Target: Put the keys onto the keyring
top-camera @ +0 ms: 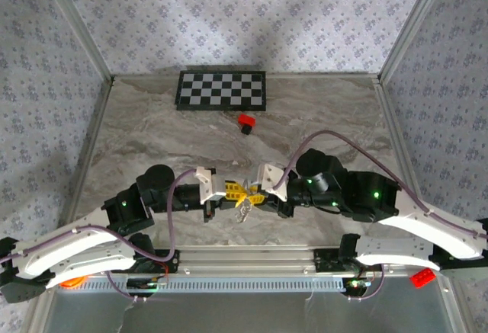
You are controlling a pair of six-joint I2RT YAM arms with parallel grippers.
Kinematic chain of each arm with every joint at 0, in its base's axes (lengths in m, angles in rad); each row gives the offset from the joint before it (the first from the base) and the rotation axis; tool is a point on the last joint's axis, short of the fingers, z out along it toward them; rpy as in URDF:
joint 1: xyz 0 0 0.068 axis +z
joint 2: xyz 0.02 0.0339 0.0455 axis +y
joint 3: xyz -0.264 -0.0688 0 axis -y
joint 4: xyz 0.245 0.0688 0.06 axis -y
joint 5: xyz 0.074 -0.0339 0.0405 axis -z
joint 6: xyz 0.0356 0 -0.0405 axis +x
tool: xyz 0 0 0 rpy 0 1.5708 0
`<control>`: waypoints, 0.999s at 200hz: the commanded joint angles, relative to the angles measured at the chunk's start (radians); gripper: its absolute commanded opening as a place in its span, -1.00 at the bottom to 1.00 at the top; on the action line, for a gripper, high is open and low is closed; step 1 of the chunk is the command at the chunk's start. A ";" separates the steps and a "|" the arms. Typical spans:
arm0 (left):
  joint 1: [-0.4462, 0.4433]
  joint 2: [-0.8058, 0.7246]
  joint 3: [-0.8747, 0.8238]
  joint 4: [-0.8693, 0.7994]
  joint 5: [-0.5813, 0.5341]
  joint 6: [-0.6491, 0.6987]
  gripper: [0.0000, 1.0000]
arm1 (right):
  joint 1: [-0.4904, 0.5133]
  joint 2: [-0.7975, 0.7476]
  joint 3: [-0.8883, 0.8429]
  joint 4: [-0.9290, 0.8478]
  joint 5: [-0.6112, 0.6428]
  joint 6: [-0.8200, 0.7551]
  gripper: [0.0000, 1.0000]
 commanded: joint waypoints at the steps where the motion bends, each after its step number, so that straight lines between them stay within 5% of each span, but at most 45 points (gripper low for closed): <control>1: -0.003 -0.017 -0.001 0.144 0.055 -0.041 -1.00 | -0.005 -0.025 -0.015 0.056 -0.025 0.030 -0.53; 146: -0.003 0.046 -0.048 0.359 0.136 -0.158 -1.00 | -0.020 -0.147 -0.123 0.200 -0.053 0.019 -0.78; 200: -0.003 0.037 0.002 0.191 0.079 -0.101 -1.00 | -0.020 -0.147 -0.098 0.172 -0.018 -0.001 -1.00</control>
